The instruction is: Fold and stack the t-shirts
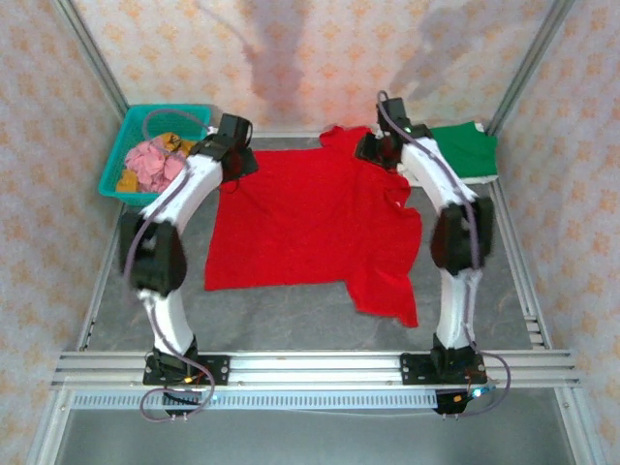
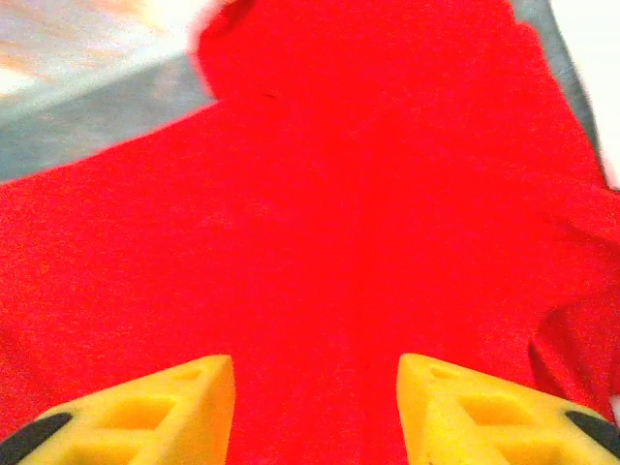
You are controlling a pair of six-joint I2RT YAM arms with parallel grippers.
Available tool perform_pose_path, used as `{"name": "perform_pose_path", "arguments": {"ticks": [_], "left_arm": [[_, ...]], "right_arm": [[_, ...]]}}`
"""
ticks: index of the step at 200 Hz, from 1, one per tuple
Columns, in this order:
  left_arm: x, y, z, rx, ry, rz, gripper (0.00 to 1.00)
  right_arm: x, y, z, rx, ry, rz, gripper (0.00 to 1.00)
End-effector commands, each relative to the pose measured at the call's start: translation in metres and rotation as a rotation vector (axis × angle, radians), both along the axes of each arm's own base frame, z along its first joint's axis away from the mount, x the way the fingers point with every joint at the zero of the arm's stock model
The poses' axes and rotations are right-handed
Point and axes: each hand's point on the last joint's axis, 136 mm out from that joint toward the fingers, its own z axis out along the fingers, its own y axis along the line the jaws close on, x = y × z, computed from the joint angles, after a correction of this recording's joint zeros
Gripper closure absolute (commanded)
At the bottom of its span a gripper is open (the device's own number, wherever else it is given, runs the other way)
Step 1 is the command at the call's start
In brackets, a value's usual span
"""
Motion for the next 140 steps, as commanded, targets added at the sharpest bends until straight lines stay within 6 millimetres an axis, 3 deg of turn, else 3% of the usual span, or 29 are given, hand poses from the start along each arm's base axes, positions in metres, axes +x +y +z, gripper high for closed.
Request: {"name": "perform_pose_path", "arguments": {"ticks": [1, 19, 45, 60, 74, 93, 125, 140], "left_arm": [[-0.053, 0.006, 0.028, -0.011, -0.128, 0.022, 0.43], [-0.109, 0.017, -0.001, -0.039, -0.107, 0.044, 0.42], [-0.184, 0.033, -0.042, -0.003, 0.055, 0.023, 0.42], [-0.221, 0.044, -0.067, 0.041, 0.162, 0.021, 0.42], [-0.242, 0.054, -0.088, 0.064, 0.217, 0.048, 0.4], [-0.252, 0.055, -0.111, -0.002, 0.279, 0.081, 0.39], [-0.269, 0.062, -0.133, -0.005, 0.382, 0.129, 0.4], [-0.273, 0.064, -0.141, -0.014, 0.432, 0.159, 0.42]], "right_arm": [[-0.052, -0.015, 0.029, 0.067, -0.161, -0.062, 0.51], [-0.113, -0.029, 0.003, 0.105, -0.194, -0.07, 0.51], [-0.204, -0.062, -0.041, 0.005, -0.051, -0.106, 0.52], [-0.242, -0.075, -0.062, -0.028, 0.021, -0.111, 0.52], [-0.26, -0.076, -0.08, -0.008, 0.06, -0.105, 0.52], [-0.269, -0.07, -0.097, 0.018, 0.151, -0.103, 0.53], [-0.292, -0.089, -0.11, -0.082, 0.278, -0.16, 0.53], [-0.304, -0.085, -0.123, -0.031, 0.346, -0.19, 0.53]]}}
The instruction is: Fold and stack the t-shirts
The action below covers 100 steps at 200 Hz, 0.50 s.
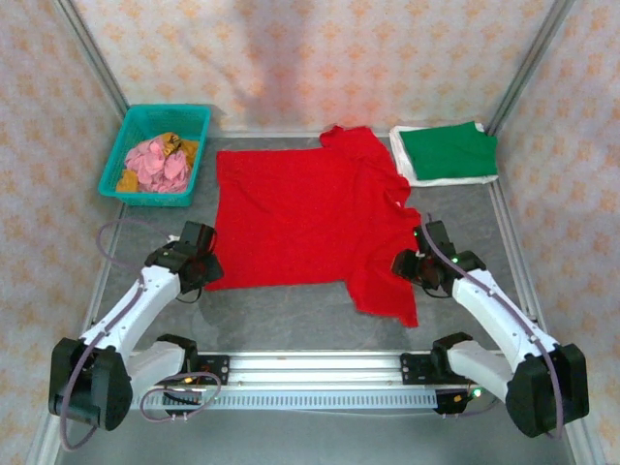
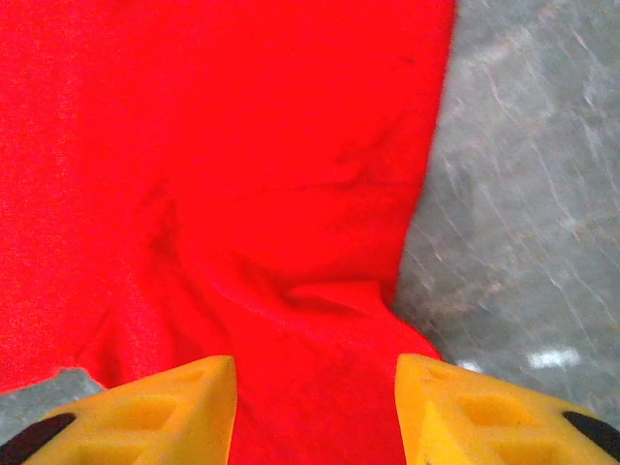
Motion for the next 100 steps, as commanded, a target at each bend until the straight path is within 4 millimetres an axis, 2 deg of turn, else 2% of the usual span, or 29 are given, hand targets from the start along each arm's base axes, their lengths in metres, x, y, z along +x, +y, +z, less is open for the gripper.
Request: {"name": "perform_pose_path", "arguments": {"ticks": [1, 20, 51, 76, 100], "left_arm": [[-0.015, 0.003, -0.016, -0.014, 0.099, 0.057, 0.42], [-0.014, 0.003, -0.026, -0.012, 0.134, 0.051, 0.43], [-0.003, -0.004, -0.038, -0.045, 0.102, 0.038, 0.51], [0.005, -0.005, -0.043, -0.042, 0.102, 0.027, 0.61], [0.009, -0.003, -0.048, -0.027, 0.122, 0.021, 0.78]], "right_arm": [[-0.024, -0.005, -0.013, 0.007, 0.113, -0.074, 0.54], [-0.038, 0.005, -0.027, 0.101, 0.173, -0.133, 0.55], [-0.055, -0.016, -0.032, 0.039, 0.179, -0.218, 0.57], [-0.062, -0.02, -0.031, 0.04, 0.179, -0.25, 0.58], [-0.069, -0.023, -0.037, 0.028, 0.203, -0.261, 0.58]]}}
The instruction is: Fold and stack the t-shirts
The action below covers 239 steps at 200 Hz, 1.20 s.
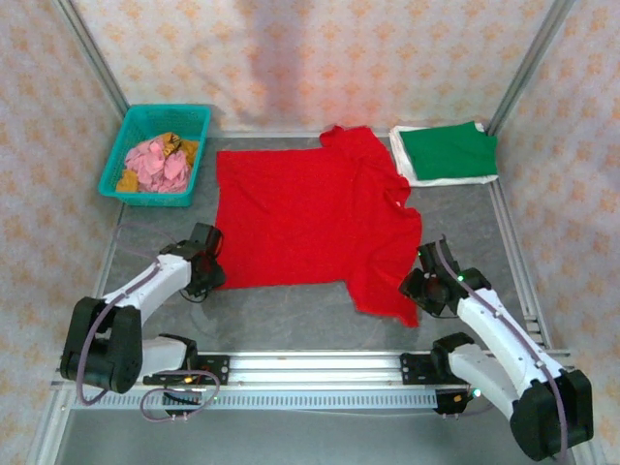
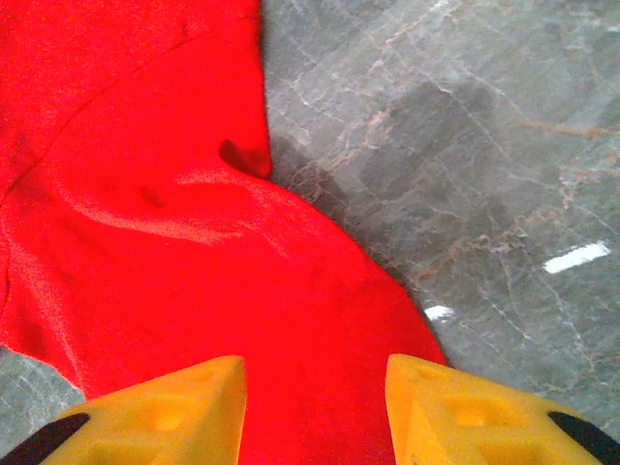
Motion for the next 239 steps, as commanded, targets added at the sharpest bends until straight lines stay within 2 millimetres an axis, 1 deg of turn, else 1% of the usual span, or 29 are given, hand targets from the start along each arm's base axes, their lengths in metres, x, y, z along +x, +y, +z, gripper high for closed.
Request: {"name": "perform_pose_path", "arguments": {"ticks": [1, 6, 17, 22, 31, 47, 51, 59, 61, 65, 73, 78, 83, 88, 96, 100, 118, 125, 135, 143, 152, 160, 166, 181, 188, 204, 211, 227, 239], "left_arm": [[0.011, 0.003, -0.002, 0.005, -0.016, 0.004, 0.79], [0.011, 0.003, -0.003, 0.005, -0.016, 0.006, 0.83], [0.012, 0.002, -0.005, -0.005, -0.015, 0.01, 0.88], [0.013, 0.001, -0.004, -0.009, -0.016, 0.012, 0.9], [0.013, 0.001, -0.003, -0.009, -0.017, 0.016, 0.96], [0.012, 0.004, 0.0, 0.008, -0.008, 0.021, 0.97], [0.012, 0.005, 0.001, 0.015, -0.007, 0.02, 0.95], [0.012, 0.008, 0.006, 0.033, -0.009, 0.022, 0.8], [0.013, 0.01, 0.007, 0.038, -0.009, 0.025, 0.78], [0.012, 0.012, 0.009, 0.048, -0.009, 0.028, 0.78], [0.013, 0.014, 0.013, 0.052, -0.018, 0.036, 0.85], [0.014, 0.015, 0.015, 0.044, -0.027, 0.041, 0.86], [0.015, 0.015, 0.016, 0.034, -0.034, 0.046, 0.84], [0.015, 0.015, 0.017, 0.028, -0.041, 0.051, 0.78], [0.015, 0.017, 0.018, 0.027, -0.037, 0.06, 0.61], [0.014, 0.018, 0.019, 0.029, -0.032, 0.061, 0.57], [0.011, 0.021, 0.018, 0.04, -0.005, 0.061, 0.54], [0.008, 0.021, 0.016, 0.043, 0.005, 0.062, 0.52], [0.005, 0.022, 0.012, 0.045, 0.023, 0.065, 0.51], [0.004, 0.021, 0.008, 0.04, 0.031, 0.062, 0.51], [0.005, 0.02, 0.003, 0.036, 0.035, 0.064, 0.5], [0.007, 0.018, -0.001, 0.024, 0.041, 0.06, 0.51], [0.009, 0.016, -0.004, 0.013, 0.046, 0.058, 0.51], [0.013, 0.011, -0.01, -0.012, 0.057, 0.048, 0.57], [0.014, 0.01, -0.012, -0.015, 0.065, 0.042, 0.61], [0.015, 0.01, -0.015, -0.008, 0.076, 0.035, 0.75], [0.015, 0.011, -0.016, -0.006, 0.075, 0.032, 0.79], [0.015, 0.011, -0.017, -0.004, 0.068, 0.035, 0.88], [0.016, 0.012, -0.016, -0.001, 0.062, 0.037, 0.91]], "right_arm": [[-0.017, -0.011, -0.012, -0.043, 0.068, -0.045, 0.58], [-0.019, -0.01, -0.014, -0.039, 0.074, -0.046, 0.58], [-0.022, -0.01, -0.018, -0.038, 0.09, -0.046, 0.58], [-0.022, -0.01, -0.018, -0.04, 0.089, -0.044, 0.58], [-0.022, -0.011, -0.018, -0.049, 0.088, -0.044, 0.58], [-0.021, -0.011, -0.018, -0.053, 0.085, -0.044, 0.58], [-0.021, -0.011, -0.018, -0.054, 0.083, -0.043, 0.58], [-0.02, -0.011, -0.017, -0.051, 0.079, -0.042, 0.58], [-0.019, -0.01, -0.017, -0.051, 0.078, -0.042, 0.58], [-0.019, -0.01, -0.018, -0.049, 0.077, -0.042, 0.58], [-0.018, -0.009, -0.018, -0.044, 0.073, -0.045, 0.58], [-0.018, -0.009, -0.018, -0.042, 0.073, -0.045, 0.58], [-0.018, -0.008, -0.018, -0.041, 0.072, -0.044, 0.58], [-0.019, -0.009, -0.019, -0.042, 0.078, -0.046, 0.58], [-0.021, -0.01, -0.018, -0.049, 0.086, -0.044, 0.58], [-0.023, -0.011, -0.018, -0.057, 0.094, -0.045, 0.58], [-0.032, -0.017, -0.016, -0.096, 0.129, -0.05, 0.58], [-0.036, -0.019, -0.015, -0.11, 0.142, -0.056, 0.58], [-0.039, -0.02, -0.013, -0.122, 0.154, -0.061, 0.58], [-0.039, -0.019, -0.012, -0.124, 0.153, -0.062, 0.56], [-0.039, -0.018, -0.011, -0.127, 0.151, -0.062, 0.52], [-0.038, -0.016, -0.011, -0.125, 0.151, -0.061, 0.5], [-0.038, -0.014, -0.011, -0.125, 0.153, -0.058, 0.49], [-0.039, -0.011, -0.013, -0.126, 0.169, -0.051, 0.49], [-0.04, -0.01, -0.015, -0.126, 0.173, -0.051, 0.49], [-0.044, -0.007, -0.023, -0.104, 0.188, -0.062, 0.49], [-0.044, -0.005, -0.026, -0.095, 0.185, -0.062, 0.49], [-0.038, -0.003, -0.024, -0.09, 0.165, -0.067, 0.5], [-0.038, -0.002, -0.025, -0.087, 0.173, -0.067, 0.5]]}}
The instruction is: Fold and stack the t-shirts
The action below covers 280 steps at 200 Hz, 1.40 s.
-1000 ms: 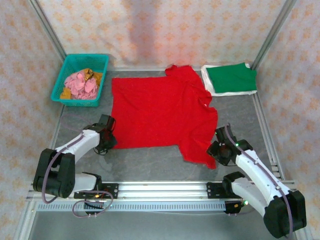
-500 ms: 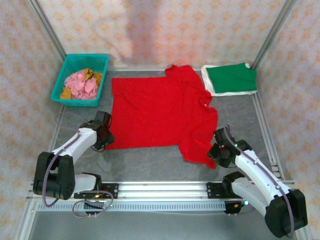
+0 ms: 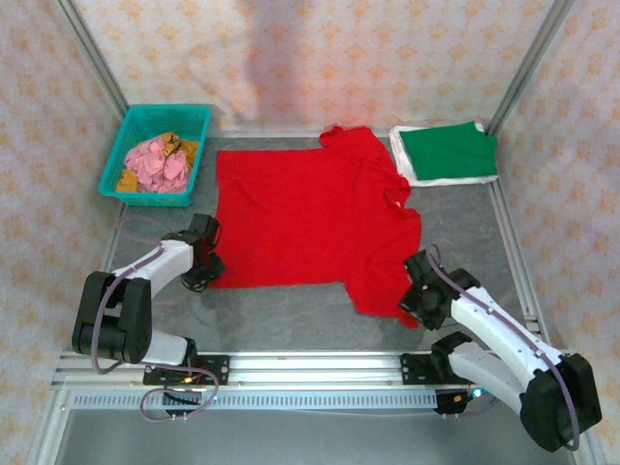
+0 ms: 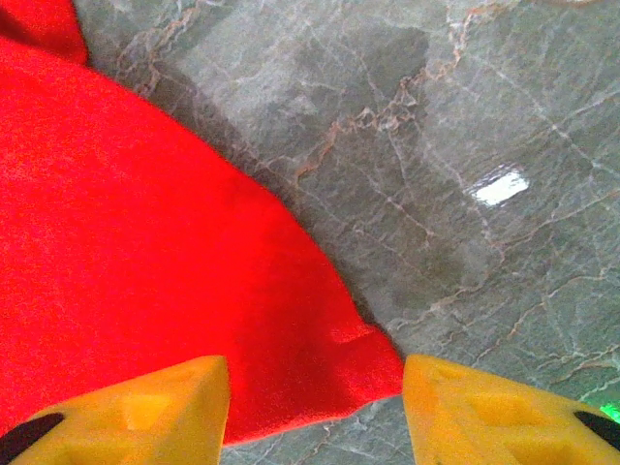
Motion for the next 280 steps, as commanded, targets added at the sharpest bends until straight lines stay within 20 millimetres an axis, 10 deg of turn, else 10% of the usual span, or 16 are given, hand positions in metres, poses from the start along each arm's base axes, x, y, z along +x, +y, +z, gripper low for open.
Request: {"name": "perform_pose_path", "arguments": {"ticks": [1, 67, 110, 148, 202, 280], "left_arm": [[-0.006, 0.004, -0.008, 0.011, 0.026, 0.007, 0.92], [-0.004, 0.01, 0.007, 0.044, -0.009, 0.012, 1.0], [-0.004, 0.01, 0.009, 0.03, -0.025, 0.033, 1.0], [-0.007, 0.013, 0.018, 0.01, -0.06, 0.064, 1.0], [-0.005, 0.017, 0.034, -0.009, -0.102, 0.089, 1.0], [0.015, 0.015, 0.062, -0.041, -0.215, 0.09, 1.0]], "right_arm": [[0.003, 0.001, -0.002, -0.002, -0.004, -0.023, 0.5], [-0.003, 0.029, -0.016, 0.087, 0.087, 0.016, 0.52], [0.002, 0.033, -0.025, 0.063, 0.121, 0.036, 0.78], [0.009, 0.024, -0.006, 0.015, 0.078, 0.04, 1.0], [0.018, 0.023, 0.025, 0.018, -0.005, 0.057, 1.0], [0.081, 0.037, 0.087, 0.028, -0.196, 0.159, 1.0]]}}
